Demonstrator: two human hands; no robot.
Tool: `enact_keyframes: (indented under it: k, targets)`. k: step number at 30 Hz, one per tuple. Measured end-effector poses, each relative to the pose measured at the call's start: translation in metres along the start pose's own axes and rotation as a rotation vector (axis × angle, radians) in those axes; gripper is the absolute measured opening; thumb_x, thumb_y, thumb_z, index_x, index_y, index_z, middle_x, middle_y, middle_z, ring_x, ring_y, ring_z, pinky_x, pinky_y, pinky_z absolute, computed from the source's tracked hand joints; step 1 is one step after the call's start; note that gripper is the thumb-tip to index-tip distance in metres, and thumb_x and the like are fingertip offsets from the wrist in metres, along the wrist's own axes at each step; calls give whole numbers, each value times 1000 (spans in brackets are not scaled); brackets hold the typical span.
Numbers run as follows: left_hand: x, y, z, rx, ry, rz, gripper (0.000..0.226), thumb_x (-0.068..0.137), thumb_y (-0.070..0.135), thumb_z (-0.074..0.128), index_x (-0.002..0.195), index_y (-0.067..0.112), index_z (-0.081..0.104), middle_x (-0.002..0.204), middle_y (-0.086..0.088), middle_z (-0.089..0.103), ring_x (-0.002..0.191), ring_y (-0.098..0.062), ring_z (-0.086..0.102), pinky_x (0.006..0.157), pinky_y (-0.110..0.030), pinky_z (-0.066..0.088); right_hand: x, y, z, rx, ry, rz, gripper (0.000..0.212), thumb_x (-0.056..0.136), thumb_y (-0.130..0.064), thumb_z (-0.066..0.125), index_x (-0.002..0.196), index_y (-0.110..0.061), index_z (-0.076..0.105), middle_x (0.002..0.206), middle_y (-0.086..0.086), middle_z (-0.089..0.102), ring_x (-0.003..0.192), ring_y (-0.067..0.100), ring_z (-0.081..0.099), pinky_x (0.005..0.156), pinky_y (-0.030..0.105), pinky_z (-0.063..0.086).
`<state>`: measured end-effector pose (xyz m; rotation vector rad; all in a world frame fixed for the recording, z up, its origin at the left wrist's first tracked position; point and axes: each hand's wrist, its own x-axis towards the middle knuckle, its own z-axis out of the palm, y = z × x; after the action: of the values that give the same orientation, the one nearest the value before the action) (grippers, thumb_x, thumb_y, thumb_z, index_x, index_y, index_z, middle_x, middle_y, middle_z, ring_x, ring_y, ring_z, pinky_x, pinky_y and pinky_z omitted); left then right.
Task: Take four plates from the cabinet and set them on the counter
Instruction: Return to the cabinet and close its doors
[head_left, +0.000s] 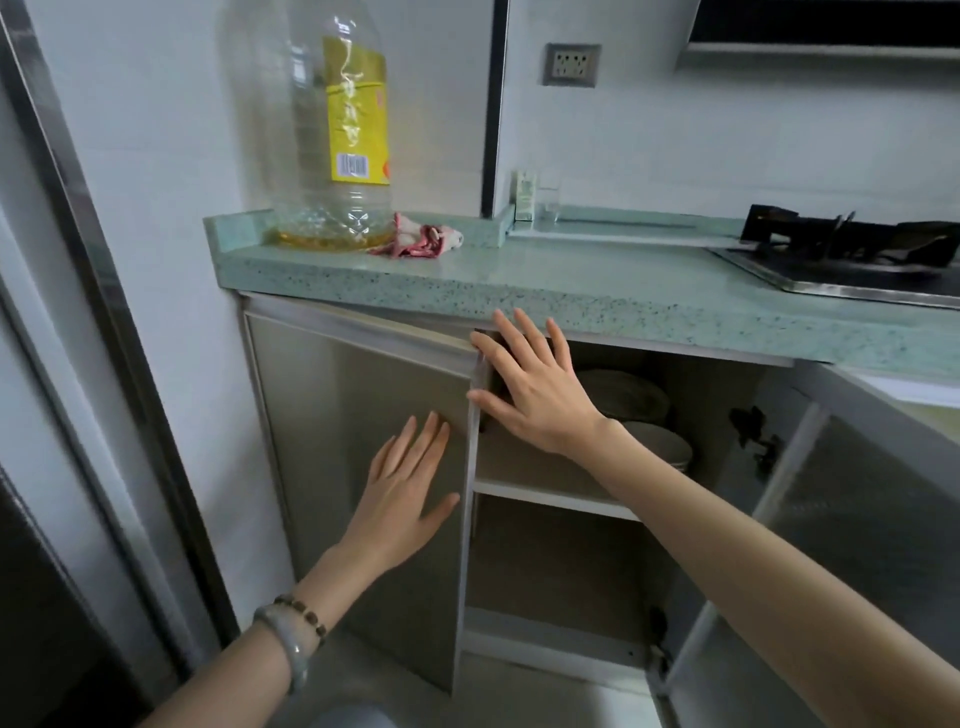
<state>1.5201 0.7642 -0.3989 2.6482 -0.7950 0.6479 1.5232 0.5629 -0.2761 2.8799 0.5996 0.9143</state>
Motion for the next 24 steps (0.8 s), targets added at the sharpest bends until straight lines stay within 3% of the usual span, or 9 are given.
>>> enact_keyframes:
  k: [5,11,17,24]
  targets:
    - [11,41,-4,-142,222,23,64,97,44,34,149,8,24,157,-7,16,147,-19,8,119,-33,7,-29,2,-14,20,2,57,66,95,-59,29,151,-27,15,161,5,10,148,25,0,118,48,-5]
    - [31,100,13,-179,176,274,65,95,40,38,150,9,23,158,-10,15,147,-20,7,121,-35,6,-95,22,-55,-15,19,175,65,95,-56,34,150,-26,20,160,5,12,148,24,2,119,48,-1]
    - [55,175,35,-242,129,510,68,95,44,40,151,10,21,160,-8,14,148,-22,10,120,-36,7,-179,46,-106,-171,-76,353,66,94,-58,29,151,-26,19,161,4,10,148,23,-1,120,48,-1]
    - [69,262,18,-384,172,813,67,96,46,38,147,2,29,157,-13,21,146,-26,18,117,-47,20,-245,30,-171,-322,-70,439,63,95,-53,36,148,-19,29,158,10,20,147,29,11,119,48,7]
